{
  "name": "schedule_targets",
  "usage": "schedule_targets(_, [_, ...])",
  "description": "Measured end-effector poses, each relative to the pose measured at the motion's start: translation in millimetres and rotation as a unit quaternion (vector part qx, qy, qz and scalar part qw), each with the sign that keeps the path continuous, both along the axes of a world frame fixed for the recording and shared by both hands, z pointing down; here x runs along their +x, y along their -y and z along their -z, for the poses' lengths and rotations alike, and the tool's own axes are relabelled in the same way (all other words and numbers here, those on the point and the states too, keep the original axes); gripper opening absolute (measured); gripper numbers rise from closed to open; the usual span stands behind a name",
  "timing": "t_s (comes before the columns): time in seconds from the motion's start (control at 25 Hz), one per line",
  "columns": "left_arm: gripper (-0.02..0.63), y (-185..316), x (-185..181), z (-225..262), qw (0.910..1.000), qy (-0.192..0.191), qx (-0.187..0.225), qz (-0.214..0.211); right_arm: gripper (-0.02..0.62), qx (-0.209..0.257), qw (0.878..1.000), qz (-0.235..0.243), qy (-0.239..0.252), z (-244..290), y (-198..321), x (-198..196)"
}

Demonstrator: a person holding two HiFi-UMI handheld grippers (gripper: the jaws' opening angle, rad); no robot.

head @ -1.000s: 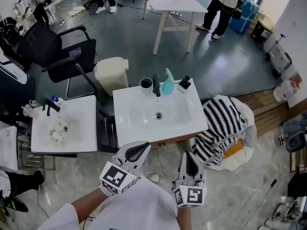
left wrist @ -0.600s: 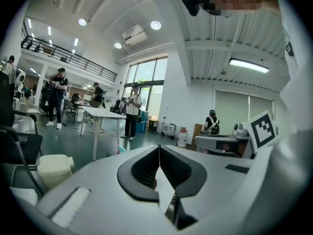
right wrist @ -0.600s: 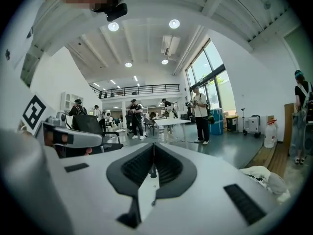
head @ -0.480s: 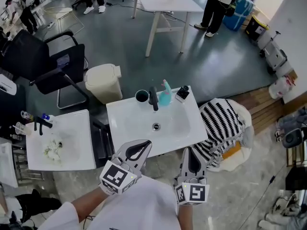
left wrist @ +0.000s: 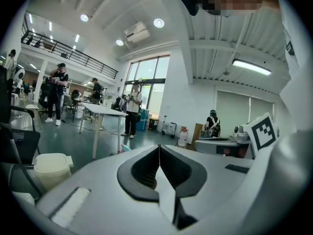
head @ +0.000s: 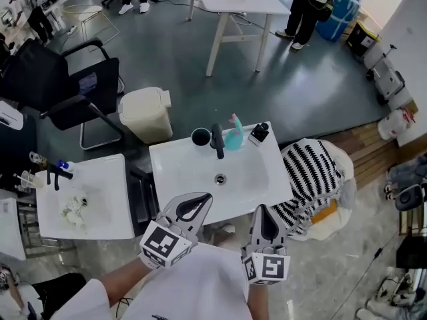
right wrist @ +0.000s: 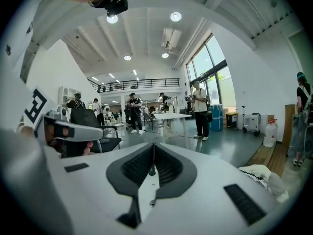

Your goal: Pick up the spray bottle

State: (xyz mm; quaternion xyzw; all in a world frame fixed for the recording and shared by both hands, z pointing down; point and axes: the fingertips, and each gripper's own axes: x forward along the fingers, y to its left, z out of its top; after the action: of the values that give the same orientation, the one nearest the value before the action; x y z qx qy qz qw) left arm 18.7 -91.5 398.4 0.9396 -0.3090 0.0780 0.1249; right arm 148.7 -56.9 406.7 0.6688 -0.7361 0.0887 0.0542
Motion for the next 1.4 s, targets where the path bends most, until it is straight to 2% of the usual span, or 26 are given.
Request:
schedule_targets(0.48, [0.006,16,2,-8,0.9997,0.002,-0.007,0.025,0.006,0.009,0.999,0.041,-0.007,-2,34,-3])
schedule_targets(0.64, [0.006,26,4,-11,0.9995,0.003,-0.009,0.03,0.006,-0.003,0.998,0.057,-0.013,-11,54,-5])
schedule_targets(0.88, [0.006,48,7,-21,0.9992,0.004,-0.016,0.038,0.008,0.005,0.998,0.068,-0.009,-18,88,-7])
schedule_targets(1.08, [0.006,68,8,-29,0.9983,0.006,-0.022,0.054,0.009,-0.013,0.997,0.075,-0.002,-36,118,-5])
schedule_targets(1.24, [0.006,86,10,-34,0.9973,0.002,-0.03,0.068,0.071,-0.018,0.996,0.089,0.001,-46,143,-5])
schedule_targets(1.4, [0.006,99,11,-43,0.9964,0.006,-0.038,0.076,0.08,-0.015,0.995,0.102,-0.003,-54,166,-5])
